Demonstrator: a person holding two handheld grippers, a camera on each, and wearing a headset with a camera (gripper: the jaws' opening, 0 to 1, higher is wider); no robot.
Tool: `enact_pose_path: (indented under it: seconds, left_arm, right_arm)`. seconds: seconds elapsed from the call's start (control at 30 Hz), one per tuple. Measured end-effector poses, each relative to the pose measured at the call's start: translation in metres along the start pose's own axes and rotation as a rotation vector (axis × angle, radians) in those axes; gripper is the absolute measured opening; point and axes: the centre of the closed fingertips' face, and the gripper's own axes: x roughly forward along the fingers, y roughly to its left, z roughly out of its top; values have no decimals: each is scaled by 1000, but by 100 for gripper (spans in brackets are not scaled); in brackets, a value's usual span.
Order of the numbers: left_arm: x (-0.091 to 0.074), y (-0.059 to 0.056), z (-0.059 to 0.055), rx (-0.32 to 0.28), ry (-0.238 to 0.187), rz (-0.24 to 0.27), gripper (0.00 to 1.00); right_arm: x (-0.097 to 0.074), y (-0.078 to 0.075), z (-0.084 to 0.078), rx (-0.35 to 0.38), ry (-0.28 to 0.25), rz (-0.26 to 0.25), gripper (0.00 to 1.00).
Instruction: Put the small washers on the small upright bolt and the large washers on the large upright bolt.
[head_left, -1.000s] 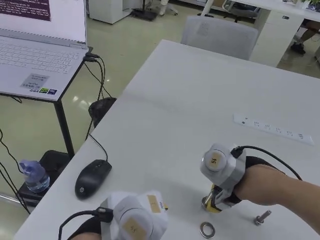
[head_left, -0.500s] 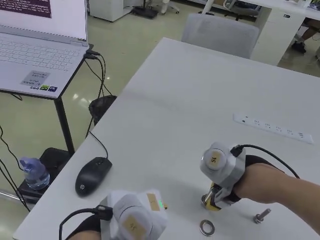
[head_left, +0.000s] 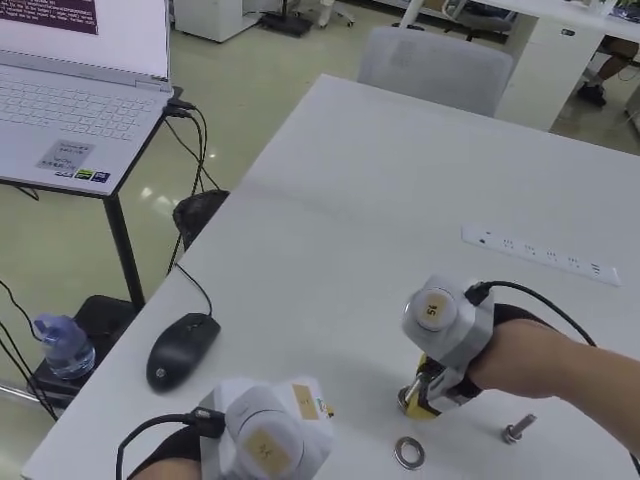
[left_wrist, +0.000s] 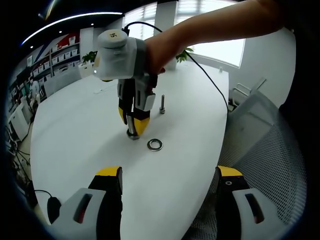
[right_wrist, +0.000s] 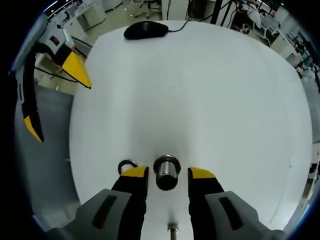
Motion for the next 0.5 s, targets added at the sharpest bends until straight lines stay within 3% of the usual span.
enact_pose_path:
  seconds: [0.5]
  left_arm:
    - [-1,-3,5,17,-1,-1,75]
  right_arm:
    - [-21,3,-13,4,-29,-21,31]
